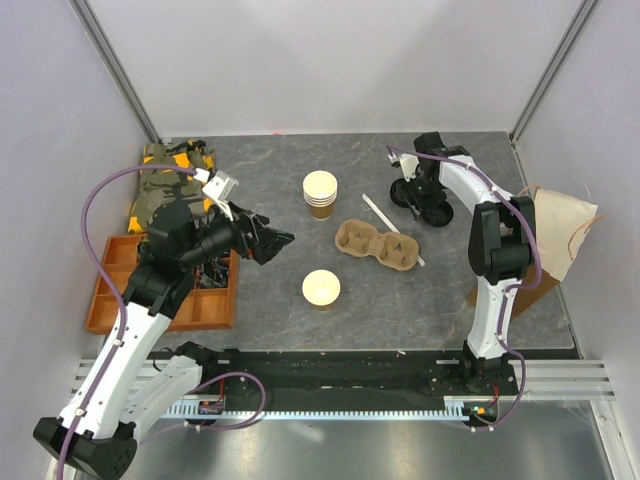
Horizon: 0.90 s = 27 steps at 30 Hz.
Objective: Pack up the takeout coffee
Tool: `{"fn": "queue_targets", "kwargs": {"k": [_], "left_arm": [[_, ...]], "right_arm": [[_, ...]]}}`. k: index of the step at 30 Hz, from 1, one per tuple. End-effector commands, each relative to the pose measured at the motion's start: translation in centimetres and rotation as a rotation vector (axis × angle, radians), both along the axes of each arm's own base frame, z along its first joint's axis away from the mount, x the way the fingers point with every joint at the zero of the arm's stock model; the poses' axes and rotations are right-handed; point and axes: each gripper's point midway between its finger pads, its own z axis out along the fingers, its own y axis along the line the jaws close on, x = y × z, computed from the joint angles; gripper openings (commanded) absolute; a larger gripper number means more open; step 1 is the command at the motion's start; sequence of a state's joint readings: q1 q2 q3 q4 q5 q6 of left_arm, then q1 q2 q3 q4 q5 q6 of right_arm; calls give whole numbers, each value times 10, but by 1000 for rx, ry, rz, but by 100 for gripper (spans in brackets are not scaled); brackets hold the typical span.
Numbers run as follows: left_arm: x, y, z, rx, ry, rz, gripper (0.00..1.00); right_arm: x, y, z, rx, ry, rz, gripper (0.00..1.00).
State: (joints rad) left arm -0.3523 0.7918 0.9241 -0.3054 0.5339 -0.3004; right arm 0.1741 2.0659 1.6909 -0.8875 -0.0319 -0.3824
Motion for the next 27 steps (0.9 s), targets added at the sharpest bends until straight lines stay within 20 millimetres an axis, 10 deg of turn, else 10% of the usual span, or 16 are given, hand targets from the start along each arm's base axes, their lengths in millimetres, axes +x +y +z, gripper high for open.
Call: {"fn": "queue_targets", "kwargs": {"k": [1,20,27], "left_arm": [[-3,-2,-7,15,-7,-38,100],[-5,-2,-17,14,11,-41,100],[-9,-4,-21,3,26,-57,100]], "right_arm": [[8,-8,-6,-26,-22,-1,51],[9,-26,-35,-67,14,-16,40],[5,-23,-23,-45,2,-15,11]]}}
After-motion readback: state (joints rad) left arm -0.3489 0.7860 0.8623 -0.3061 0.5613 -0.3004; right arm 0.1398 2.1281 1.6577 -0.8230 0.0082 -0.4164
